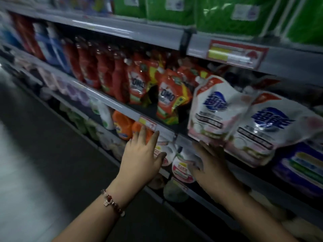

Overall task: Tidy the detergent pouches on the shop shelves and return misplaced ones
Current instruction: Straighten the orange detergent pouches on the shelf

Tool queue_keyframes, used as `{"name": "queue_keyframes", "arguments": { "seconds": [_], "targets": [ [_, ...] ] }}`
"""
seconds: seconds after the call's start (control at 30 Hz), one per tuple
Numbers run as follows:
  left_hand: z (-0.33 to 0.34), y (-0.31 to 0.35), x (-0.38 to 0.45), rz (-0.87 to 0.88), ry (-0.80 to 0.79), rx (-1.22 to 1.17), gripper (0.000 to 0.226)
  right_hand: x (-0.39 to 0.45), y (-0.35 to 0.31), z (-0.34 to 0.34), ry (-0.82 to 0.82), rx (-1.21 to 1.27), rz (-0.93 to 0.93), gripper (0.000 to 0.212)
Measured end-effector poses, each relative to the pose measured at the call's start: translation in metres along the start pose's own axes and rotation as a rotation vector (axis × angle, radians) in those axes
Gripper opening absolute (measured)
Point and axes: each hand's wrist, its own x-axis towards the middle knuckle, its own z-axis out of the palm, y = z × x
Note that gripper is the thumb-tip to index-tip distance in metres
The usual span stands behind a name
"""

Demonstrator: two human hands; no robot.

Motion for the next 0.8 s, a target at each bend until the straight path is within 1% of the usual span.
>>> {"name": "queue_keyframes", "arguments": {
  "seconds": [0.1, 0.2, 0.3, 0.47, 0.53, 0.7, 0.8],
  "targets": [
    [-0.008, -0.041, 0.006, -0.007, 0.021, 0.047, 0.072, 0.022, -0.036, 0.017, -0.004, 0.021, -0.002, 0.068],
    [-0.013, -0.069, 0.016, -0.016, -0.012, 0.058, 0.074, 0.039, -0.057, 0.03, -0.034, 0.048, 0.023, 0.067],
    [-0.014, -0.087, 0.031, 0.006, -0.018, 0.043, 0.073, 0.056, -0.064, 0.037, -0.047, 0.068, 0.055, 0.067],
    [-0.004, -0.102, 0.069, 0.061, -0.019, -0.047, 0.07, 0.093, -0.064, 0.039, -0.044, 0.209, 0.139, 0.07],
    [0.001, -0.103, 0.085, 0.099, -0.045, -0.083, 0.069, 0.111, -0.062, 0.041, -0.046, 0.258, 0.194, 0.073],
    [0.015, -0.102, 0.122, 0.194, -0.198, -0.062, 0.073, 0.153, -0.058, 0.049, 0.022, 0.293, 0.237, 0.074],
    [0.029, -0.113, 0.147, 0.259, -0.21, -0.073, 0.072, 0.173, -0.063, 0.055, 0.1, 0.384, 0.222, 0.078]
  ]
}}
